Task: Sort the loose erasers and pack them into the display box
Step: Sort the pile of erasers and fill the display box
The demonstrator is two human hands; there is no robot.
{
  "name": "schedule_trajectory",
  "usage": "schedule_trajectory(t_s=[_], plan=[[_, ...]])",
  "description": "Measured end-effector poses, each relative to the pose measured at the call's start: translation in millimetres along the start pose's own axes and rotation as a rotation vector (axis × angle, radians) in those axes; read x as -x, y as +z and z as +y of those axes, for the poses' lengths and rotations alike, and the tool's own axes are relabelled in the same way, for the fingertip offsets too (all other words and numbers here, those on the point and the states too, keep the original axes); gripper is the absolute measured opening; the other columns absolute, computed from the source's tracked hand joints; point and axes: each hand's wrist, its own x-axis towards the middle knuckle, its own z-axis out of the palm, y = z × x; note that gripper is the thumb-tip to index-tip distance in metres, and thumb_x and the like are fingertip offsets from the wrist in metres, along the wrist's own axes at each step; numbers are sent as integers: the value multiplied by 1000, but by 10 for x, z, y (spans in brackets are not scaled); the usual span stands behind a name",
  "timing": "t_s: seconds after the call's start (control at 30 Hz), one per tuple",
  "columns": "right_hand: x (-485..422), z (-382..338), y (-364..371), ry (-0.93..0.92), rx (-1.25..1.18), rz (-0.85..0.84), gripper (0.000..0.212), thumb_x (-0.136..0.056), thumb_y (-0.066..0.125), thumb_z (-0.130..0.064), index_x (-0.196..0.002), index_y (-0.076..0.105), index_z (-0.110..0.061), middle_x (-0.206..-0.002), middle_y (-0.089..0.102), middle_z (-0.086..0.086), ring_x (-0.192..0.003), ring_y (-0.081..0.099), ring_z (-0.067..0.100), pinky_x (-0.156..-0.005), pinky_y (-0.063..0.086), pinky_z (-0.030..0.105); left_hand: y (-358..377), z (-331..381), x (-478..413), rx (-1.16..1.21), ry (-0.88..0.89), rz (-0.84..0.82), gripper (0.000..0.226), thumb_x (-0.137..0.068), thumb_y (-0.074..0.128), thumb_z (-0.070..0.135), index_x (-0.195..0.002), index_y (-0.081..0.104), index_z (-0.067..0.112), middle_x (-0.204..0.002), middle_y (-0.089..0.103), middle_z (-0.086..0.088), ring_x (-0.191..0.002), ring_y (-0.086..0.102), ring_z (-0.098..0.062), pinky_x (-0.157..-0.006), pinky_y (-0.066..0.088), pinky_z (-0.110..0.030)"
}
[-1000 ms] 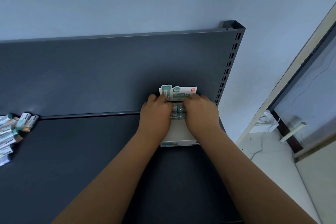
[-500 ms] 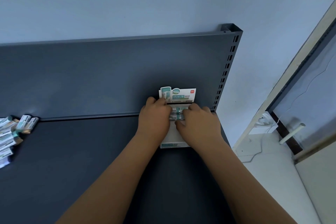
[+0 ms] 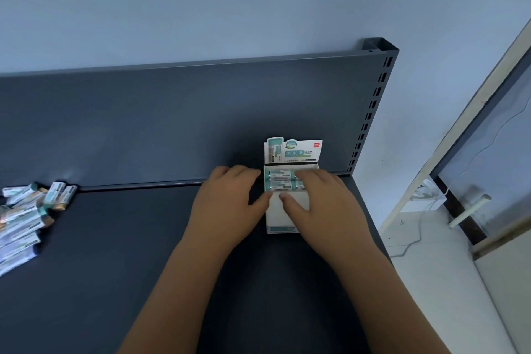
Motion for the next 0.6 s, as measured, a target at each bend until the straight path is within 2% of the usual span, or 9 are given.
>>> schedule_trajectory(t_s=[0.07,0.17,0.3,0.43,0.6], plan=[[66,-156,16,-9,-44,-22,61,-89,50,-66,-138,50,-30,-136,54,-12,-125,48,12,-99,46,31,-92,-89,125,-39,-55,-32,57,-88,52,60,-131,61,25,-130,63,7,-121,52,-20,-93,50,-36],[148,-375,108,18,-96,-53,70,-86,48,-72,-143,44,-32,-142,49,-15,-131,43,9,-105,42,29,-149,-305,285,40,-133,-66,60,-89,57,59,-139,55,26,-140,56,10,-132,44,-14,-103,43,-31],[277,-601,269,53,-144,-63,67,-87,54,-66,-143,44,-30,-143,48,-14,-133,41,7,-108,36,26,-252,-599,489,93,-152,-76,63,-90,55,61,-141,52,24,-142,53,10,-133,41,-13,-106,39,-28],[407,-811,417,68,-161,-87,67,-88,55,-64,-146,41,-32,-145,45,-16,-133,40,5,-109,38,28,-314,-856,657,77,-161,-93,65,-91,52,62,-144,49,24,-144,51,11,-136,39,-13,-108,39,-28],[506,-987,514,20,-143,-58,63,-90,57,-58,-145,44,-30,-146,45,-13,-140,34,6,-114,34,28,-384,-1044,802,44,-189,-83,64,-92,52,62,-143,49,24,-143,51,12,-135,39,-12,-105,38,-26]])
